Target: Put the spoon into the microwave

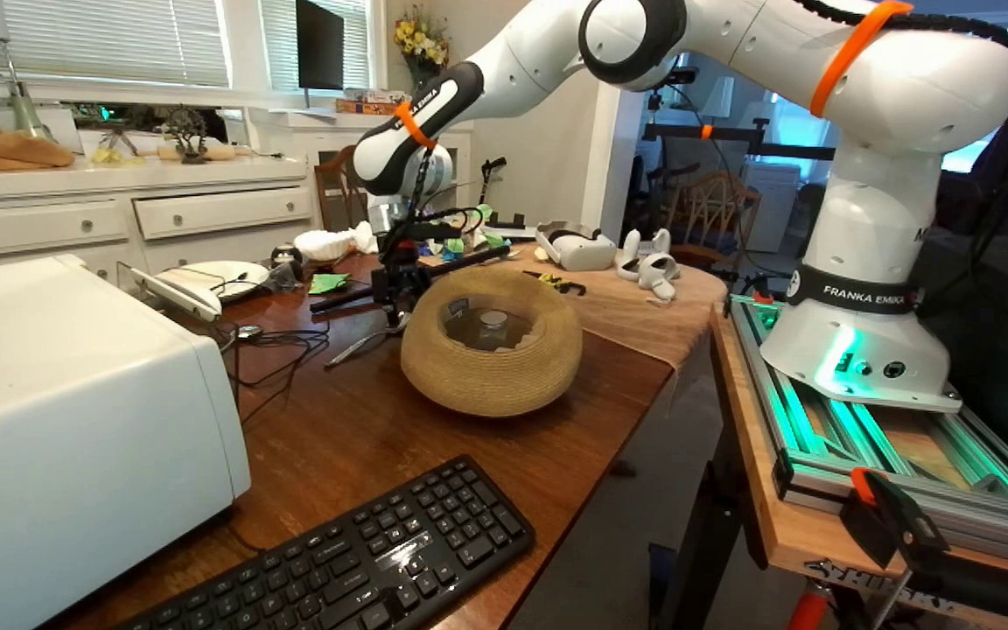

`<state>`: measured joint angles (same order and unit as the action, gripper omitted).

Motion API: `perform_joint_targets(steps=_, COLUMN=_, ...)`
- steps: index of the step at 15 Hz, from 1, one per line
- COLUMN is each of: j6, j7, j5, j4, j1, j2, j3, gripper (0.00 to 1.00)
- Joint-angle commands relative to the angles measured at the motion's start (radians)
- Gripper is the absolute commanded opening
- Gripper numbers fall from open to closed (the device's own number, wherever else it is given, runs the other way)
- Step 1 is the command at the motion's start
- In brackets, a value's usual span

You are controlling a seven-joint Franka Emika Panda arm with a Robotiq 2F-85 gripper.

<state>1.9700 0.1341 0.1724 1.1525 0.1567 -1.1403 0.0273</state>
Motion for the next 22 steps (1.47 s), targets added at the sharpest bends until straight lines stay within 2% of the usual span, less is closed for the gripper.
perform_joint_targets(steps=1, j6=-0.030, j7=0.104, j5=0.009, j4=-0.063, j1=0.041, j2=-0.056, j3=0.046, gripper=1.00)
perform_joint_targets(steps=5, j6=-0.042, j7=0.198, j5=0.029, j4=-0.074, j1=0.081, j2=-0.066, j3=0.082, gripper=1.00)
perform_joint_targets(steps=14, j6=-0.078, j7=0.325, j5=0.141, j4=-0.104, j1=0.171, j2=-0.100, j3=0.162, gripper=1.00)
perform_joint_targets(steps=15, j6=-0.104, j7=0.322, j5=0.152, j4=-0.110, j1=0.175, j2=-0.104, j3=0.165, gripper=0.99)
perform_joint_targets(steps=16, j6=-0.069, j7=0.293, j5=0.130, j4=-0.068, j1=0.152, j2=-0.056, j3=0.134, gripper=1.00)
perform_joint_targets(steps=22, j6=-0.092, j7=0.316, j5=0.139, j4=-0.104, j1=0.158, j2=-0.082, j3=0.146, gripper=1.00)
